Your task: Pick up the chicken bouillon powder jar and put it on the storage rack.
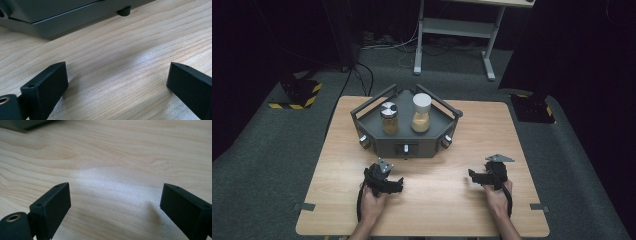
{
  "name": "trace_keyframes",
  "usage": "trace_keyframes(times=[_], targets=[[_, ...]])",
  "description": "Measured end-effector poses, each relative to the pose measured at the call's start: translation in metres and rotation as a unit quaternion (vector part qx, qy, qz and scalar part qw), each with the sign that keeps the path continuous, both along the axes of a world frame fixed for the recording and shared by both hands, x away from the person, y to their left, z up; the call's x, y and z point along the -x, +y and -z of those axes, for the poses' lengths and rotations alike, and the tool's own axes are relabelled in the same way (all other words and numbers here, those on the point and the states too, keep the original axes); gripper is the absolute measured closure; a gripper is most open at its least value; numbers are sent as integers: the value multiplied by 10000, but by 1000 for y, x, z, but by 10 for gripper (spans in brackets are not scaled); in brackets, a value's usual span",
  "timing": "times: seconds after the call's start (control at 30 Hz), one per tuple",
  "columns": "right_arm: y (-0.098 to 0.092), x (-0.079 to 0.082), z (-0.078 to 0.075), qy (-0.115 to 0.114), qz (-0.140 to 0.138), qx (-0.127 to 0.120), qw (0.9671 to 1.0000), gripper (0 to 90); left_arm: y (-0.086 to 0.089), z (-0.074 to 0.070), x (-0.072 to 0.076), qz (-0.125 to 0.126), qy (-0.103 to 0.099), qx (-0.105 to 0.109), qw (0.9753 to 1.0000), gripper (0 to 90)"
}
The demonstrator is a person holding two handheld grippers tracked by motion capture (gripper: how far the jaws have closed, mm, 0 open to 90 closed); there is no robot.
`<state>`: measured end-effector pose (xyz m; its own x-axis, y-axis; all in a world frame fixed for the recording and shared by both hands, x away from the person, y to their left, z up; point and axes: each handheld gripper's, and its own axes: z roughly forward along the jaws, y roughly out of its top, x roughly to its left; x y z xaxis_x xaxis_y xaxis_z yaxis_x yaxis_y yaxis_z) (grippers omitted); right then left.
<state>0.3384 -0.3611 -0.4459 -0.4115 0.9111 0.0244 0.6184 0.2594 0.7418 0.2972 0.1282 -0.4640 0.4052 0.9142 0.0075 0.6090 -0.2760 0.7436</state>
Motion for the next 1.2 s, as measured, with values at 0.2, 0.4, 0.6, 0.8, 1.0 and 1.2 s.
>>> trace_keyframes(times=[0.2,0.4,0.6,0.8,1.0,1.2], targets=[[2,5,8,-63,94,48,9999,81,0,0,0,0,0,0,10000,36],[11,8,10,-145,91,246,9996,54,0,0,0,-1,-1,1,10000,36],[11,8,10,-142,96,245,9996,50,0,0,0,0,-2,0,10000,36],[11,9,10,-142,106,243,9995,50,0,0,0,-3,2,4,10000,36],[12,9,11,-150,114,244,9995,50,0,0,0,-4,0,5,10000,36],[13,10,11,-153,152,247,9995,51,0,0,0,-3,0,6,10000,36]])
